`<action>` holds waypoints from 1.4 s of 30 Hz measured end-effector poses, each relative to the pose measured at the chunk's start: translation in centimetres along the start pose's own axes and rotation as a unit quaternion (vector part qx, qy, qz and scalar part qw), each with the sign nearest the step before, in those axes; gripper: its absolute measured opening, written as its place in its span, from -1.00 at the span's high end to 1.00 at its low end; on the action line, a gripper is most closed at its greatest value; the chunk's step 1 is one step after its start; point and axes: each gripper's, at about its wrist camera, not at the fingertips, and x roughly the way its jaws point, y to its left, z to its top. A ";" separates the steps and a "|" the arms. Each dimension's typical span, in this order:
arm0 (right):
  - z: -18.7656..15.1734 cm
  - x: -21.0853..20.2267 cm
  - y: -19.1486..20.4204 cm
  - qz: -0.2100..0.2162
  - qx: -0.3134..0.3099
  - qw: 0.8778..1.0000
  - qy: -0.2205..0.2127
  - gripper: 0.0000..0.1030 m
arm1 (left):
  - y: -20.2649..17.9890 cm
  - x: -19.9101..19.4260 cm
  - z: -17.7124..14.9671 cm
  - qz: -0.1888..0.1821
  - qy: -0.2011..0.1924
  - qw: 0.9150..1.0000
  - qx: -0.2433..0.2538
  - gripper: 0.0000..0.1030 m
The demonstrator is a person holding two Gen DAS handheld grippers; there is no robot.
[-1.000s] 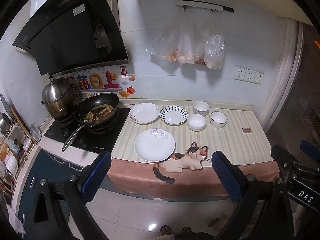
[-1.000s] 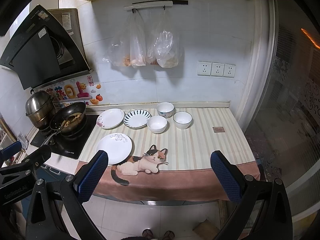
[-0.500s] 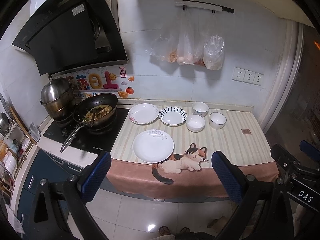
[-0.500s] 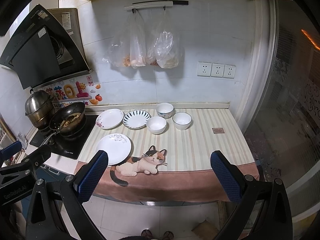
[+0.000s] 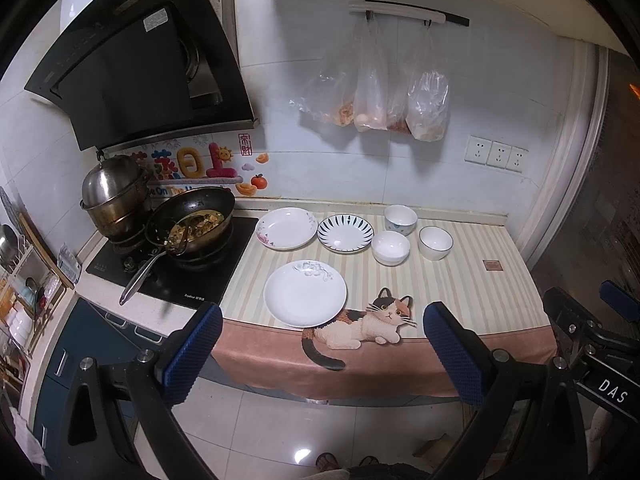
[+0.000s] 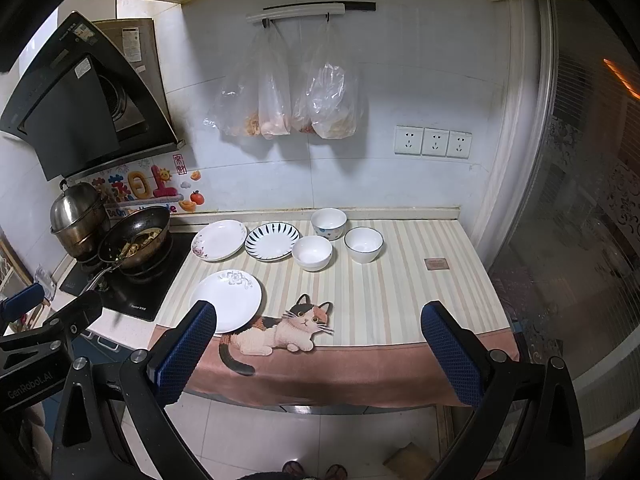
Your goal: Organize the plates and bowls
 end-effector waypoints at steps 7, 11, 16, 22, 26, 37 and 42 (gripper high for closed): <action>0.3 0.0 -0.2 0.001 0.001 1.000 0.000 -1.00 | -0.1 0.0 0.2 -0.001 0.000 1.000 0.000 -1.00; 0.5 0.1 -0.3 0.000 0.001 1.000 -0.001 -1.00 | -0.3 0.1 0.3 -0.001 0.000 1.000 0.000 -1.00; 1.3 0.2 -0.8 0.000 0.002 1.000 -0.004 -1.00 | -0.4 0.1 0.4 -0.001 -0.001 1.000 -0.001 -1.00; 1.4 0.2 -0.9 0.000 0.001 1.000 -0.006 -1.00 | -0.4 0.1 0.5 -0.001 -0.001 1.000 -0.001 -1.00; 1.4 0.3 -1.0 0.000 0.000 1.000 -0.005 -1.00 | -0.3 0.1 0.4 -0.001 0.000 1.000 -0.001 -1.00; 1.4 0.0 -1.0 0.000 0.001 1.000 -0.008 -1.00 | -0.8 0.3 0.9 -0.001 0.000 1.000 -0.001 -1.00; 1.4 -0.1 -1.1 -0.001 0.001 1.000 -0.008 -1.00 | -1.1 0.2 1.3 -0.002 0.000 1.000 -0.001 -1.00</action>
